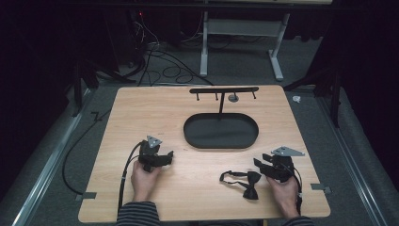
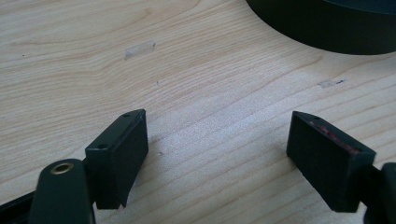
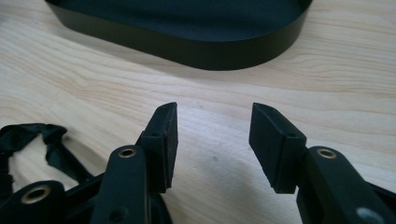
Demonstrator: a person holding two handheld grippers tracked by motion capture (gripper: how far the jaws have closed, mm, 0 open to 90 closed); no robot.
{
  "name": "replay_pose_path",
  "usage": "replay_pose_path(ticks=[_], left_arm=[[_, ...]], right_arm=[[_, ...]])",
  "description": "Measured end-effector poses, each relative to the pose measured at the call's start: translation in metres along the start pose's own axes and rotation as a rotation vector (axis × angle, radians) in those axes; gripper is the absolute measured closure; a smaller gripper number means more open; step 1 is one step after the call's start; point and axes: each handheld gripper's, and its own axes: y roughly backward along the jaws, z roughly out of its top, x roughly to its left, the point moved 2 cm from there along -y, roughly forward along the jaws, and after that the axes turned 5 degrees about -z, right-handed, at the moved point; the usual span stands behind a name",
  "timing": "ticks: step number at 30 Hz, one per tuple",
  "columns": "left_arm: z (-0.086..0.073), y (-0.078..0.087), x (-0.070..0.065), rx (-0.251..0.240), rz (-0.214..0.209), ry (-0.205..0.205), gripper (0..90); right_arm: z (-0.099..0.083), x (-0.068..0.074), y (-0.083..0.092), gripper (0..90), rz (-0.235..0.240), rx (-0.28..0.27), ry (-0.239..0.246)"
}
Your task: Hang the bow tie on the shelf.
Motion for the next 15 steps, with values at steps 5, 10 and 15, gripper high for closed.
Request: replay_pose_path(ticks=[5, 10, 15], left_arm=[[0.0, 0.0, 0.0, 0.0, 0.0, 0.0, 21.1], [0.0, 0.0, 0.0, 0.0, 0.0, 0.0, 21.2], [0.0, 0.0, 0.0, 0.0, 0.0, 0.0, 21.2]], right_arm=[[0.001, 0.007, 0.003, 54.9, 0.031, -0.015, 0.016], [0.002, 0.02, 0.005, 55.4, 0.066, -0.023, 0.047], [0.004, 0.029, 0.005, 56.8, 0.092, -0.019, 0.076]])
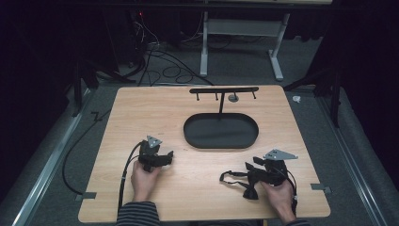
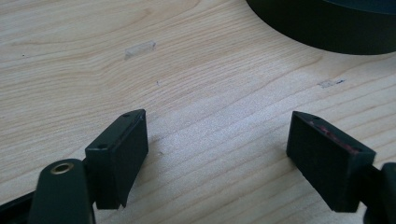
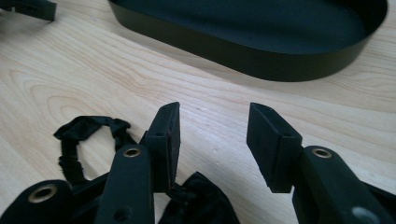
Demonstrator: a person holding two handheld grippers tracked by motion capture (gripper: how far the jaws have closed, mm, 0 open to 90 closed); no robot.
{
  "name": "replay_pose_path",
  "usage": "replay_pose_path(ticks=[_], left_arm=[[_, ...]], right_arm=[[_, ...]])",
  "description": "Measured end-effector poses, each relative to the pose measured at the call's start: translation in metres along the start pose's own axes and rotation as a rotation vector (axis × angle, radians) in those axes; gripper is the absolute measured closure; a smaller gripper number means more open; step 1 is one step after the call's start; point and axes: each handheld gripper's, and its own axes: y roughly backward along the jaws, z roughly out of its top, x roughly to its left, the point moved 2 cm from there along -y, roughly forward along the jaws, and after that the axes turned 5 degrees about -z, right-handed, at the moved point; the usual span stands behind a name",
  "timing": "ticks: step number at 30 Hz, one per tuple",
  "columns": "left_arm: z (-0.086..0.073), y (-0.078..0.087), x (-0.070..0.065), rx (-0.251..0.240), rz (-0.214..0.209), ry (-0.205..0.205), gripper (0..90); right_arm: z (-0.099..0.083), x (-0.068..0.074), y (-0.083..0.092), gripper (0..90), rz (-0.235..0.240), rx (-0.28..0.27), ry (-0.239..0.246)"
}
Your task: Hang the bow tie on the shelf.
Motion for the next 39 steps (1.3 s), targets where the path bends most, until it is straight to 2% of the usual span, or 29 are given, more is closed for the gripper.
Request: replay_pose_path(ticks=[2, 6, 14, 26, 32, 39], left_arm=[[0.0, 0.0, 0.0, 0.0, -0.001, 0.0, 21.3], [0.0, 0.0, 0.0, 0.0, 0.0, 0.0, 21.3], [0.0, 0.0, 0.0, 0.0, -0.001, 0.0, 21.3], [0.0, 0.0, 0.0, 0.001, -0.002, 0.001, 21.3], [0.0, 0.0, 0.0, 0.002, -0.003, 0.001, 21.3], [0.0, 0.0, 0.0, 0.002, -0.002, 0.0, 21.3]], right_arm=[[0.001, 0.003, 0.0, 57.2, 0.011, 0.0, 0.004], [0.005, 0.01, -0.003, 57.5, 0.062, 0.009, -0.002], [0.008, 0.02, -0.011, 58.3, 0.113, 0.05, 0.044], [0.008, 0.035, -0.021, 59.9, 0.158, 0.097, 0.085], [0.007, 0.037, -0.025, 62.9, 0.161, 0.118, 0.108], [0.004, 0.039, -0.031, 73.2, 0.166, 0.156, 0.137]])
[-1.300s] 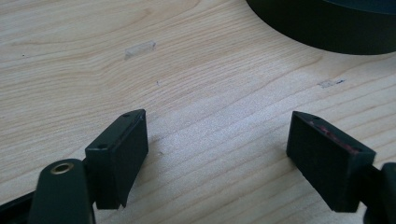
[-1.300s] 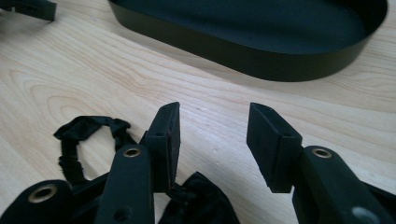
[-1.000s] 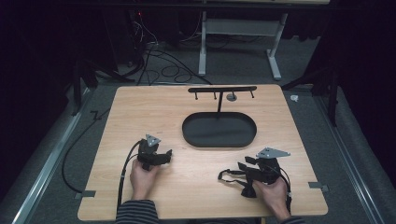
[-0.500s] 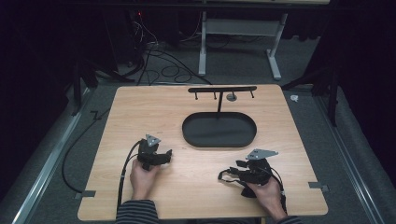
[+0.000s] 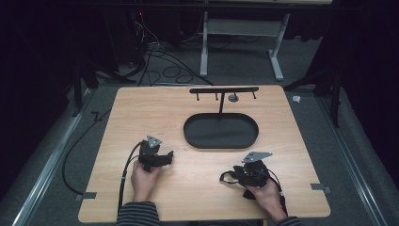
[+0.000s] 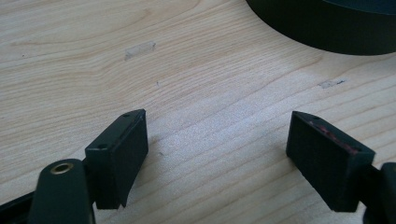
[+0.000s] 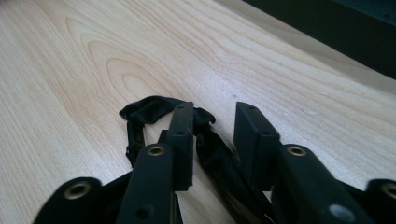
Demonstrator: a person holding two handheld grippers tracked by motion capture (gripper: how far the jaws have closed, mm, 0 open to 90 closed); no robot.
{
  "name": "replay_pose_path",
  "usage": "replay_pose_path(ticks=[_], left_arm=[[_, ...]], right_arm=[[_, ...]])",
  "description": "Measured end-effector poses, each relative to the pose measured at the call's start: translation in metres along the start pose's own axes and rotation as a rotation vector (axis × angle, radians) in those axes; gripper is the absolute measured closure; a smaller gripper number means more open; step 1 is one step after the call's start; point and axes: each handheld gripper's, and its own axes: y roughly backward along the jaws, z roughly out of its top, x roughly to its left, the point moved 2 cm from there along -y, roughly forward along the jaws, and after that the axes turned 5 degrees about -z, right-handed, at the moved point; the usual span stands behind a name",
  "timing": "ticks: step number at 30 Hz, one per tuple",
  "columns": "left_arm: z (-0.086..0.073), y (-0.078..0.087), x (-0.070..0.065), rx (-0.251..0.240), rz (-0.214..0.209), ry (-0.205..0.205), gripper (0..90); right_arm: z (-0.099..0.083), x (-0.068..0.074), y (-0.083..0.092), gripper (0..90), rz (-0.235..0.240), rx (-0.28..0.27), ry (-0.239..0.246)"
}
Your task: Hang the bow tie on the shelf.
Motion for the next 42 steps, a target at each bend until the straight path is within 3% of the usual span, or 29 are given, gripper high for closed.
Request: replay_pose_path(ticks=[3, 10, 26, 42], left_arm=[[0.0, 0.0, 0.0, 0.0, 0.0, 0.0, 21.2], [0.0, 0.0, 0.0, 0.0, 0.0, 0.0, 21.2], [0.0, 0.0, 0.0, 0.0, 0.0, 0.0, 21.2], [0.0, 0.0, 0.0, 0.0, 0.002, -0.001, 21.0]], right_arm=[[-0.002, -0.001, -0.001, 81.0, 0.002, 0.015, 0.007], [-0.002, -0.001, 0.0, 89.4, 0.001, 0.009, 0.017], [0.007, -0.003, 0.02, 90.0, -0.031, -0.06, 0.037], [0.029, -0.012, 0.048, 90.0, -0.059, -0.15, 0.016]])
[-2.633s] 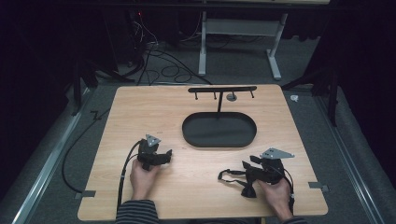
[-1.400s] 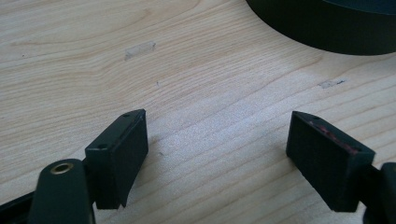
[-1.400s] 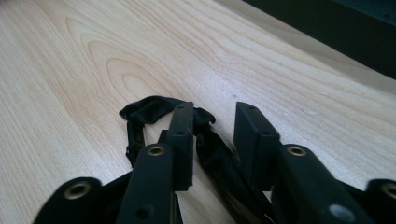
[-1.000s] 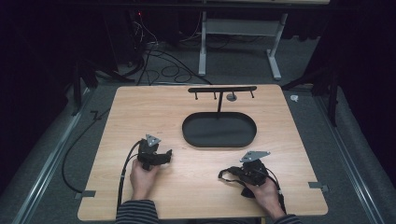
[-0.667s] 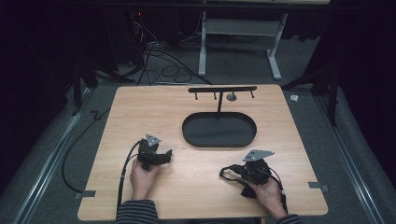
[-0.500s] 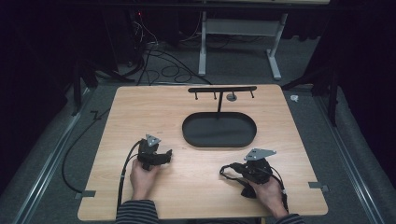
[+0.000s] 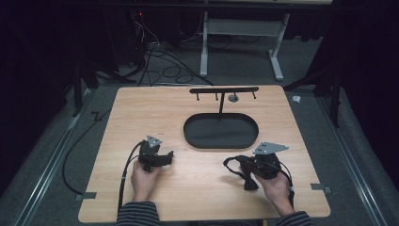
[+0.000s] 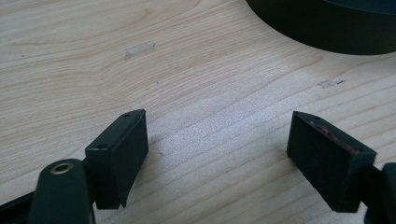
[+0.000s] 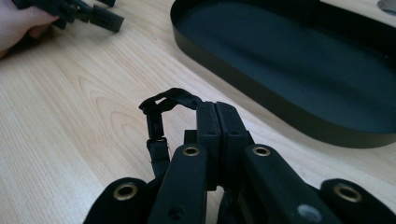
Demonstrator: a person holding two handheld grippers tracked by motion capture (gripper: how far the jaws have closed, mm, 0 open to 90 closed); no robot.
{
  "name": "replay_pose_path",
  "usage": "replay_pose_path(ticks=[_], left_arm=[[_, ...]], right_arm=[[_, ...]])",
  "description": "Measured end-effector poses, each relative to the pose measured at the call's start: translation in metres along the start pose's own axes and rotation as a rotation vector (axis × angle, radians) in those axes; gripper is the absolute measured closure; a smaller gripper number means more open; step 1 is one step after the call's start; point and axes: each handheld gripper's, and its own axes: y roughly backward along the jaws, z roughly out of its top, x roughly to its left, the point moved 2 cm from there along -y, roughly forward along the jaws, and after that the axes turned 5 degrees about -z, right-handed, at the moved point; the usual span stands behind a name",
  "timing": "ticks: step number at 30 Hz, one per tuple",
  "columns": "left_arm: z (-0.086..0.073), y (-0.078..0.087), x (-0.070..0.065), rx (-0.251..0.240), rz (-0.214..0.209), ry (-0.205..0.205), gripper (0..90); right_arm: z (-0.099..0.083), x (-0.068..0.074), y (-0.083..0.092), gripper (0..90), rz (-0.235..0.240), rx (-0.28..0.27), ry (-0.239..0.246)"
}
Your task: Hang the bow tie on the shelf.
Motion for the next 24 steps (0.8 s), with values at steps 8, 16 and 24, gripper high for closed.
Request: replay_pose_path(ticks=[8, 16, 24], left_arm=[[0.0, 0.0, 0.0, 0.0, 0.0, 0.0, 21.0], [0.0, 0.0, 0.0, 0.0, 0.0, 0.0, 21.0], [0.0, 0.0, 0.0, 0.0, 0.0, 0.0, 21.0]], right_arm=[[0.016, -0.012, 0.009, 90.0, -0.02, -0.045, -0.012], [0.037, -0.023, 0.019, 90.0, -0.049, -0.081, -0.007], [0.052, -0.031, 0.022, 90.0, -0.066, -0.092, -0.021]])
